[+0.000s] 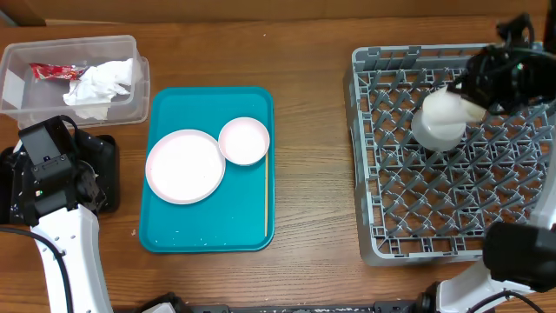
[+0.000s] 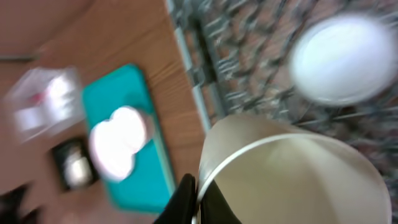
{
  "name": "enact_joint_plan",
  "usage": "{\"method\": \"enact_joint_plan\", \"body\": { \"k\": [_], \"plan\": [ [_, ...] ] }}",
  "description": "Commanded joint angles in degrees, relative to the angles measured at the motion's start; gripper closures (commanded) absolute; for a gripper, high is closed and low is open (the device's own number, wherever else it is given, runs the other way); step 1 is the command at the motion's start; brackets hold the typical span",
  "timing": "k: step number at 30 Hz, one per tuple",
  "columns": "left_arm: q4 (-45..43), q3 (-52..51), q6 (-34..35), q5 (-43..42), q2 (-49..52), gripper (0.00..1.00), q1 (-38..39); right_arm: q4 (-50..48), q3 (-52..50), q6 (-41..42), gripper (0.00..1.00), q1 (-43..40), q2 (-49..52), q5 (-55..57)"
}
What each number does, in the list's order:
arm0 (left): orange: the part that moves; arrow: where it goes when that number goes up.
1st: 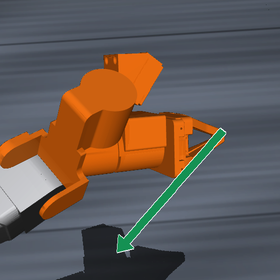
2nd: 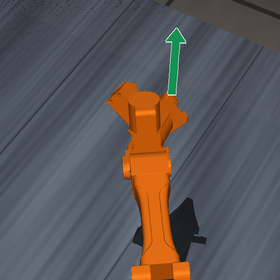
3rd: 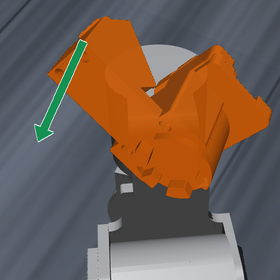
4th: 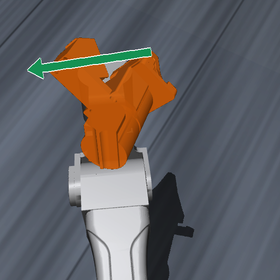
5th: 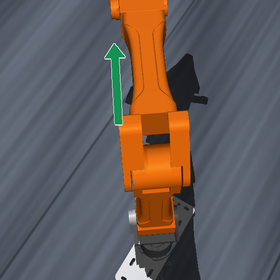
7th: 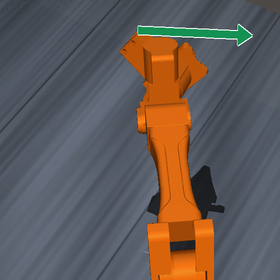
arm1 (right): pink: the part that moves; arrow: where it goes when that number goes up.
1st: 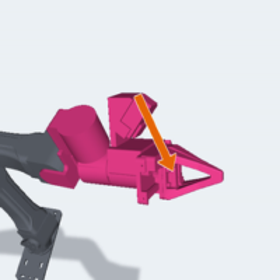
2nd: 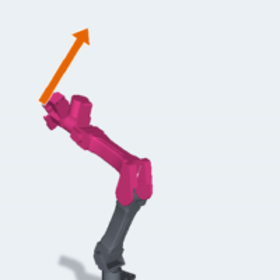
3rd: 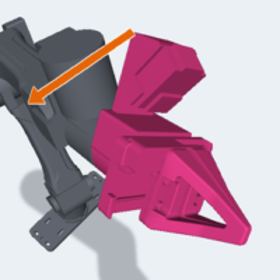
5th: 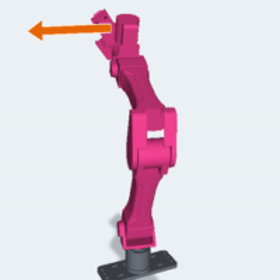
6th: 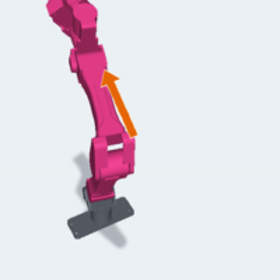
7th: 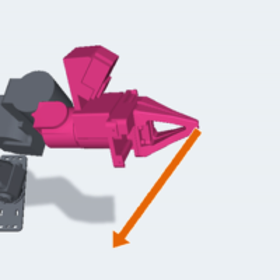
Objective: Sort waste into correct bins and load items into the dishwasher
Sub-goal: 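Carry the white cup to the rack and place it upside down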
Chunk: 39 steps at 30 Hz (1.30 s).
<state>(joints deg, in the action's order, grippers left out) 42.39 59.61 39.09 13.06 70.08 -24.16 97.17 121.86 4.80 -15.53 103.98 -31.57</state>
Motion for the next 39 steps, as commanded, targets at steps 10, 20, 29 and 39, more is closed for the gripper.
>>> {"method": "enact_joint_plan", "body": {
  "k": [10, 20, 29, 39],
  "plan": [
    [0.0, 0.5, 0.8, 0.0, 0.0, 0.00, -0.5, -0.1, -39.7, -32.1, 0.96, -16.1, -3.3, -41.6],
    [0.0, 0.5, 0.8, 0.0, 0.0, 0.00, -0.5, -10.6, -56.2, -35.5, 0.96, -22.1, -2.4, -42.8],
    [0.0, 0.5, 0.8, 0.0, 0.0, 0.00, -0.5, -15.6, -57.8, -31.3, 0.96, -23.6, -1.9, -41.7],
    [0.0, 0.5, 0.8, 0.0, 0.0, 0.00, -0.5, -14.3, -57.8, -32.3, 0.96, -21.9, -1.9, -42.1]
  ]
}}
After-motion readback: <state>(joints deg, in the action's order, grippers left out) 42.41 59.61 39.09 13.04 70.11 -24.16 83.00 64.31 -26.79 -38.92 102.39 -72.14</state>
